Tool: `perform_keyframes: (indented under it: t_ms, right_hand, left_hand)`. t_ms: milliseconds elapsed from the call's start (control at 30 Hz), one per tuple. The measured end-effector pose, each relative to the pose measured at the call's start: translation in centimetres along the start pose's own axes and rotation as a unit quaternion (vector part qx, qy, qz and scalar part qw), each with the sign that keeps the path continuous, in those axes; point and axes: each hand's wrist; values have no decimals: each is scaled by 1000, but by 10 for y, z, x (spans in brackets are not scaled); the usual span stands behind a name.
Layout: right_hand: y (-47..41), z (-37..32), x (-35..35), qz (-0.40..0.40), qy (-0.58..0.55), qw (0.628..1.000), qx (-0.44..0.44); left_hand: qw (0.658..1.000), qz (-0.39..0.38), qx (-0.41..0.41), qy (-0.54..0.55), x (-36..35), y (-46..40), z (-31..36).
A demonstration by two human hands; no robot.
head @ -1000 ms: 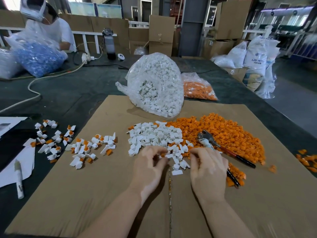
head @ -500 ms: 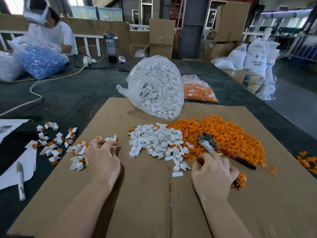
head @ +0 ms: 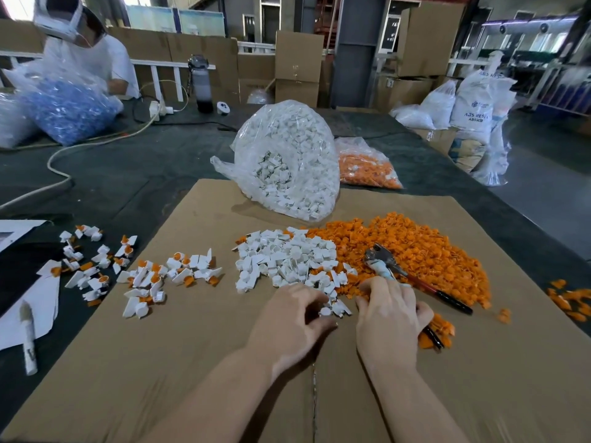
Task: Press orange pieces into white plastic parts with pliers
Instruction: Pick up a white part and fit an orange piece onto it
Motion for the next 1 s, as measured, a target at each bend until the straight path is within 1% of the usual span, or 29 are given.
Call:
perform_keyframes:
  t_ms: [33,100,167,233,300,367,500,600,633,733,800,900,1000]
  right_hand:
    - [1,-1,0,7,-19,1000,9]
    - [1,-2,2,16,-58,998,31]
    - [1,-2,4,12,-95,993,64]
    - [2,-2,6,4,-128,985,115]
    - [2,-1,7,0,-146,974,171]
    - [2,-1,8,1,-142,968,206]
    - [1,-1,7,-1,-146,967,210]
    - [2,-1,7,-13,-168,966,198]
    - [2,-1,8,-18,-179,966,186]
    - [4,-2,10,-28,-208,965,154]
    - [4,-3,11,-39,-202,967,152]
    - [4,-2,10,-42,-170,971,165]
    - [3,-1,9,-37,-143,974,171]
  left_hand:
    - [1000,-11,10,-5,-2,-2,1]
    - [999,4,40,18,-4,-5,2]
    - [991,48,85,88,-2,-8,4]
    - [973,93,125,170,0,-11,5]
    - [956,112,147,227,3,-13,6]
    - [948,119,152,254,6,-11,7]
    - [948,114,138,265,8,-6,8]
    - [959,112,145,214,6,-8,7]
    - [958,117,150,214,5,-8,7]
    - [932,133,162,294,7,-6,9]
    - [920,129,170,329,7,-5,10]
    - [924,117,160,326,6,-4,11]
    - [920,121,159,338,6,-4,9]
Point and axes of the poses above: each hand's wrist, its own y-axis away from the middle knuckle, its own x-axis out of the back of the hand, z = x × y, and after that the axes turned 11 degrees about -x, right-handed
